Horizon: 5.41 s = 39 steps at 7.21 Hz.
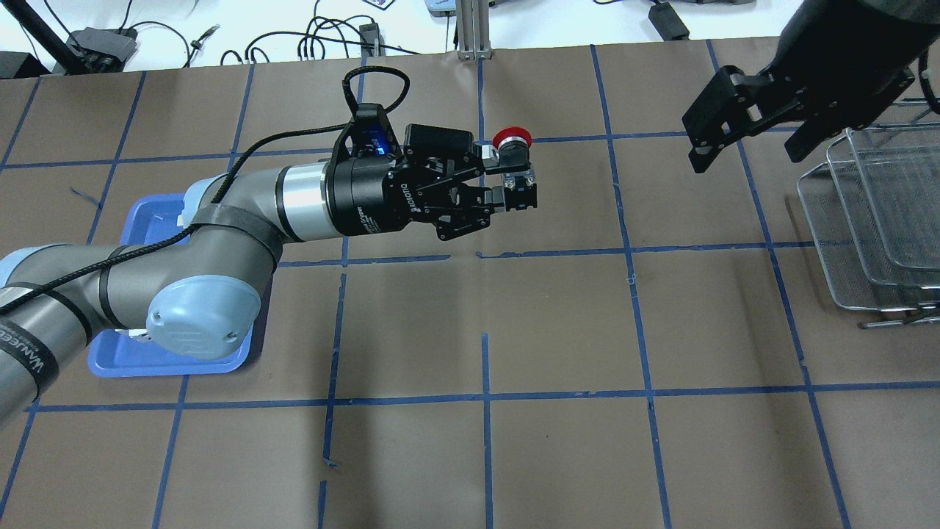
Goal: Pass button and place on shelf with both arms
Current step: 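Carry the button toward the table center with the left gripper while the right gripper approaches, then align the right gripper around the red button cap held by the left gripper, then close the right gripper on the button and open the left gripper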
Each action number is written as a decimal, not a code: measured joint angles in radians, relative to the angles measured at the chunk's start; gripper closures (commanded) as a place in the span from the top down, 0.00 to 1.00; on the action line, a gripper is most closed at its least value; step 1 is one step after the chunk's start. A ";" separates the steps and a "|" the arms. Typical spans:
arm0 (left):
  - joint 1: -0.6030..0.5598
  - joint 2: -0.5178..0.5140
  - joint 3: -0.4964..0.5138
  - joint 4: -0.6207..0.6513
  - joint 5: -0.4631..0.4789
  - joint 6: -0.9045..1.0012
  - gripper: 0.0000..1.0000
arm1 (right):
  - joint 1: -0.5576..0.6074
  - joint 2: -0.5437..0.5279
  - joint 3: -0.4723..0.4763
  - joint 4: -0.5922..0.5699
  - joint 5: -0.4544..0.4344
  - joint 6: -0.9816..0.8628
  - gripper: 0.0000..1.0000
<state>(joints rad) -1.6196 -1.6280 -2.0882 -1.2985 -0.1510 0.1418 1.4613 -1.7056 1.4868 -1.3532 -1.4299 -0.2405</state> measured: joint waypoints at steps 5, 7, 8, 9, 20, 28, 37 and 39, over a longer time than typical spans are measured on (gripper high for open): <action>-0.047 -0.001 -0.003 0.108 0.126 0.000 0.00 | -0.308 0.049 0.062 0.318 0.463 -0.444 1.00; -0.053 -0.001 -0.004 0.115 0.136 -0.006 0.00 | -0.324 0.061 0.132 0.392 0.658 -0.548 1.00; -0.053 -0.002 -0.004 0.115 0.143 -0.009 0.00 | -0.314 0.062 0.182 0.401 0.755 -0.578 1.00; -0.054 -0.002 -0.004 0.116 0.146 -0.010 0.00 | -0.280 0.059 0.233 0.402 0.846 -0.596 1.00; -0.057 0.002 -0.003 0.117 0.139 -0.016 0.00 | -0.111 0.064 0.412 0.254 1.180 -0.661 0.82; -0.063 0.002 -0.003 0.117 0.139 -0.016 0.00 | -0.072 0.073 0.410 0.239 1.181 -0.677 0.81; -0.063 0.002 -0.003 0.117 0.137 -0.016 0.00 | -0.084 0.057 0.458 0.242 1.170 -0.665 0.11; -0.063 0.001 -0.002 0.117 0.137 -0.016 0.00 | -0.086 0.052 0.448 0.236 1.169 -0.625 0.12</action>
<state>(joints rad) -1.6828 -1.6268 -2.0906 -1.1811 -0.0138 0.1258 1.3758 -1.6536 1.9347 -1.1173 -0.2607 -0.8652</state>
